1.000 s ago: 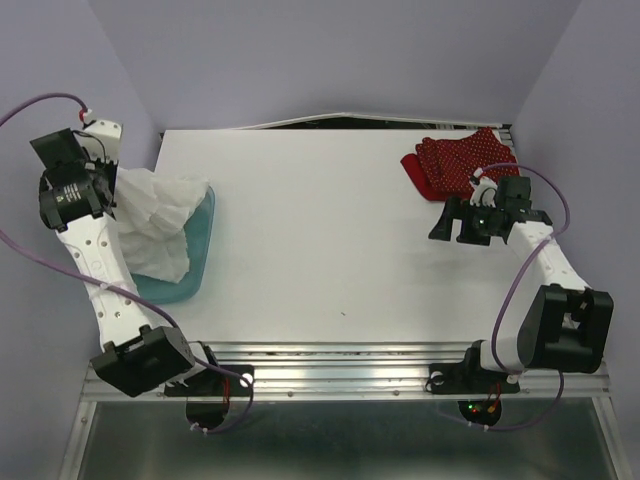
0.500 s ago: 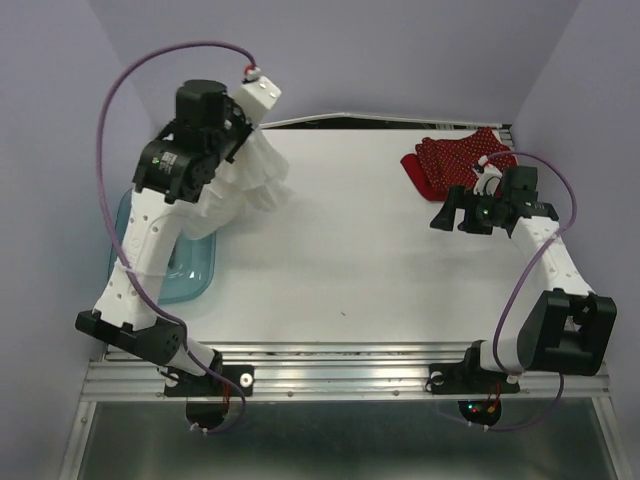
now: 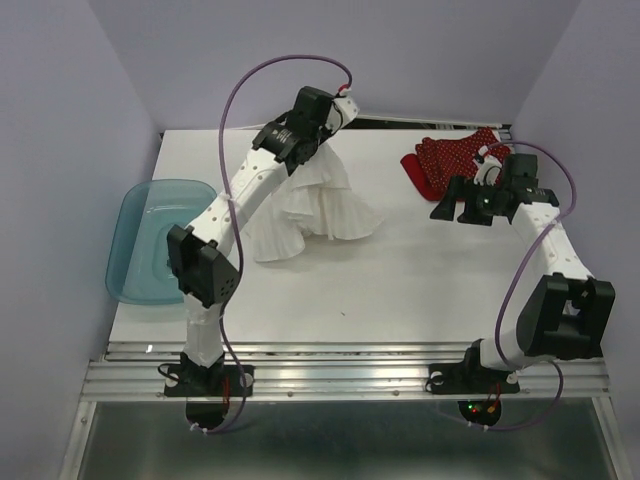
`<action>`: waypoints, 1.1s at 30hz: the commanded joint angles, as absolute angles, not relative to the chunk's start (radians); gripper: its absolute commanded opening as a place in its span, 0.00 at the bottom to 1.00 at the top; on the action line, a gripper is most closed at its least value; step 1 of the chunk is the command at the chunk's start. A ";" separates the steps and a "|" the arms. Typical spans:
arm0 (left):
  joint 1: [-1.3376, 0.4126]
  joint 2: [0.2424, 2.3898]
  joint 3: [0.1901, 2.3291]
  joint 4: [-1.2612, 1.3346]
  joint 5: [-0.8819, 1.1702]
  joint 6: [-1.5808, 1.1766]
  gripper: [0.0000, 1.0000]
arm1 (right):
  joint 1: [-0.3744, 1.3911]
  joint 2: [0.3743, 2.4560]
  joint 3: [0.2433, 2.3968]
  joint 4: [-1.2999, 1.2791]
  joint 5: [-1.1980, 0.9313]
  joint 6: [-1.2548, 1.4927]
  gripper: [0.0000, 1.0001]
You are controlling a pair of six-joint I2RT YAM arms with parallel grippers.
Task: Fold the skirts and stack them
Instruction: Move the skirt to the center of the board
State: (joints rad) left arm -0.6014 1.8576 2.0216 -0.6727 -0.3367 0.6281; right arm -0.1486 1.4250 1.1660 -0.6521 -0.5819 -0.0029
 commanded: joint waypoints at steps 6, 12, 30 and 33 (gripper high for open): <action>-0.594 1.977 2.282 -0.289 -0.650 0.779 0.00 | -0.141 1.459 1.285 -0.664 -0.601 0.031 1.00; -0.717 1.733 1.747 -0.088 -0.583 0.956 0.00 | -0.141 1.448 1.289 -0.663 -0.610 0.026 1.00; -1.111 1.916 1.652 -0.364 -0.162 0.337 0.42 | -0.141 1.444 1.315 -0.843 -0.601 -0.147 1.00; -1.092 1.812 1.661 -0.376 -0.004 0.357 0.49 | -0.141 1.428 1.324 -0.894 -0.610 -0.234 0.98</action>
